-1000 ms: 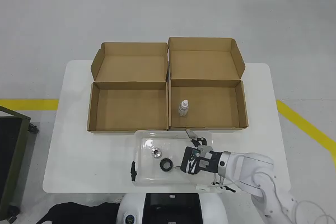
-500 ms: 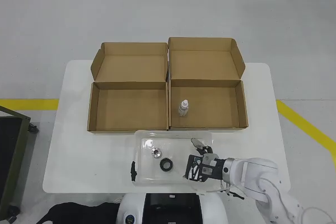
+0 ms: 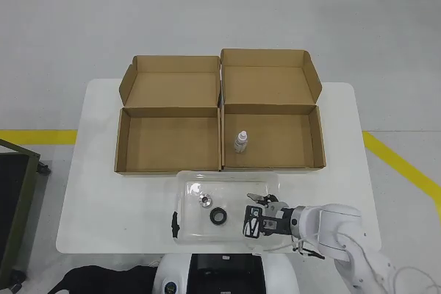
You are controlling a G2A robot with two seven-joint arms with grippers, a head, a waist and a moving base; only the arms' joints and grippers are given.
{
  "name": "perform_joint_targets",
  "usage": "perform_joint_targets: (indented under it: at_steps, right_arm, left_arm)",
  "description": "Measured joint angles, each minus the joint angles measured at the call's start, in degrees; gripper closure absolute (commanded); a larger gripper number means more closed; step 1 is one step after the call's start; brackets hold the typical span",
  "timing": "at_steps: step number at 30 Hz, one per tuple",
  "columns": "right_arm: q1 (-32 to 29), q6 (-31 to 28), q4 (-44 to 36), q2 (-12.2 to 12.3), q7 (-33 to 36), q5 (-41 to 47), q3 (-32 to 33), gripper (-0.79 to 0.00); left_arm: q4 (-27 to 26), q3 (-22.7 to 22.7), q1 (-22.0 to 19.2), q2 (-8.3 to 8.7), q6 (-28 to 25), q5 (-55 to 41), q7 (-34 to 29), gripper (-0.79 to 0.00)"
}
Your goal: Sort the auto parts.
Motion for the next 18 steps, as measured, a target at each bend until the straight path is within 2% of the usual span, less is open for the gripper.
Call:
perform_joint_targets:
  at_steps: [12, 18]
  right_arm:
    - [3.9, -2.4, 1.6, 0.7, 7.2, 1.2, -4.7, -0.462]
    - [6.7, -1.3, 3.8, 1.7, 8.2, 0.2, -8.6, -0.394]
  left_arm:
    - [0.0, 0.0, 0.0, 0.00, 0.0, 0.0, 0.0, -0.785]
    - [0.0, 0.0, 0.0, 0.00, 0.0, 0.0, 0.0, -0.785]
